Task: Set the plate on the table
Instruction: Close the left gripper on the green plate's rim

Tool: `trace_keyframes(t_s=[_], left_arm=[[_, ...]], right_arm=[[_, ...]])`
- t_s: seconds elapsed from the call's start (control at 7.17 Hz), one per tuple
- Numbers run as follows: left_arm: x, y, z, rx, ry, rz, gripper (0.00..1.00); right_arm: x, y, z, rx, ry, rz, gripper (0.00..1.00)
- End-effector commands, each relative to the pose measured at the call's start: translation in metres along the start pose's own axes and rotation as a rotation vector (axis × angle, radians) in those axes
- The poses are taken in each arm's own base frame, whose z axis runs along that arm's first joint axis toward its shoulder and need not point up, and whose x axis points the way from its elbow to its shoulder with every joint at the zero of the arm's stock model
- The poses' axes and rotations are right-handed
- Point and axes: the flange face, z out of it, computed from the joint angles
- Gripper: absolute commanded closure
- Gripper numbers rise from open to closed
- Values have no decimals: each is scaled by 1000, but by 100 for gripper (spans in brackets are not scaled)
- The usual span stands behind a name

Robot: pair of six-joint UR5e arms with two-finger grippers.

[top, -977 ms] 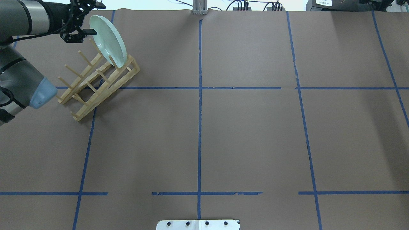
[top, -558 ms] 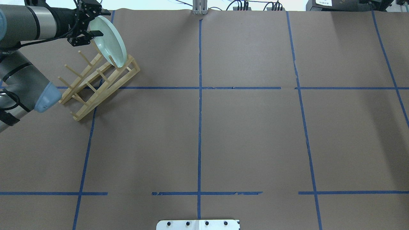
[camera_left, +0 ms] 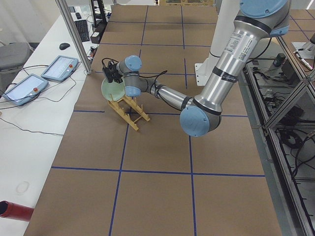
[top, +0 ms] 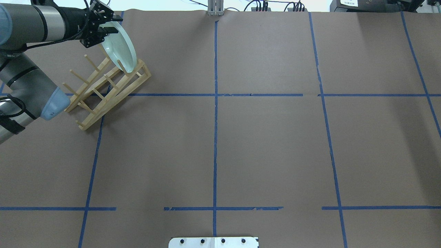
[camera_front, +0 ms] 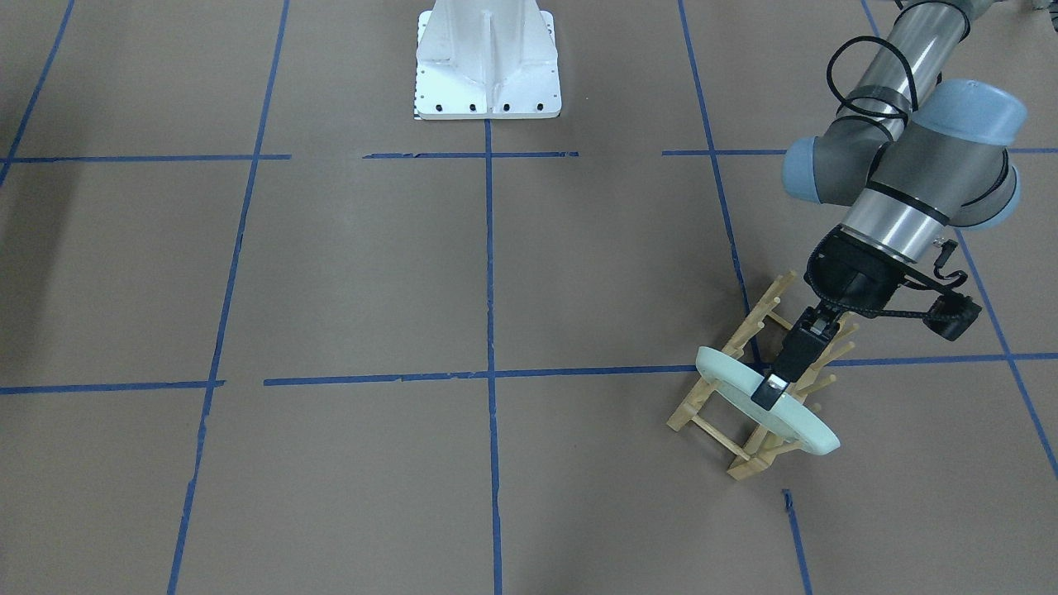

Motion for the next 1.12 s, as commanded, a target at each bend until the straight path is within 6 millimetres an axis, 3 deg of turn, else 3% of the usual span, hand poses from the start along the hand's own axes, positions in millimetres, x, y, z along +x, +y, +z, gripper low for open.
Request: trace_keyframes(t_s=[0.0,0.28,0.84,0.98], left_arm=[[-2,0,0,-2,-1,3,67],[-2,0,-2,-5,5,5,78],[1,0,-11,-18,39,17,85],[-9,-1,-20,-32,80,28,91]], right_arm=[[0,0,0,-1,0,-1,0],[0,0,0,-1,0,-1,0],[0,0,0,0,0,0,0],[0,0,0,0,0,0,0]])
